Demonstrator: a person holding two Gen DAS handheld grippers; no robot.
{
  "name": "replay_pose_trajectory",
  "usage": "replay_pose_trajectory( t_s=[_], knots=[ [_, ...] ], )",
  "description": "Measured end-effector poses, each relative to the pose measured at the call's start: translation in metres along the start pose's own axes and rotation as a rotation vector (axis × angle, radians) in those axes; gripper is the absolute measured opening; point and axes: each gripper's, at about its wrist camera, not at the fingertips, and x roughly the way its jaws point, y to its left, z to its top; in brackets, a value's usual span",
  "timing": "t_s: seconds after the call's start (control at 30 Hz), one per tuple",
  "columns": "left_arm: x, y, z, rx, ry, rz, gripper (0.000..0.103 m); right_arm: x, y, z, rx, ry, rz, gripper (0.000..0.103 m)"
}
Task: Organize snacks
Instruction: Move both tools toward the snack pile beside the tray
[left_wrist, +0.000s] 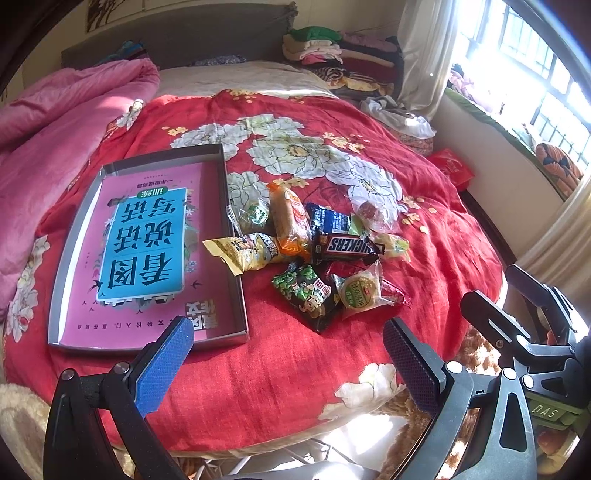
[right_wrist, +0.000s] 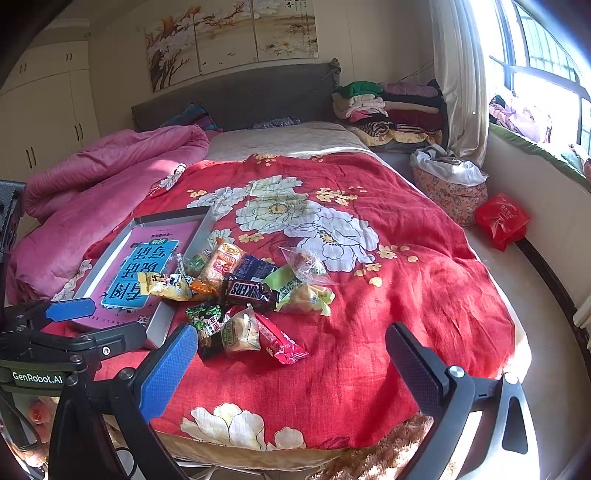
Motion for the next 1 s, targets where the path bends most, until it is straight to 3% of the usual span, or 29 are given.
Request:
replay_pose_trajectory(
  t_s=[1.0],
  knots=[
    [0.015,0.022,0.005,-0.053,0.034,0.012,0.102,0.011,0.006,-0.002,-0.024,0.028,0.013,0.103]
  ],
)
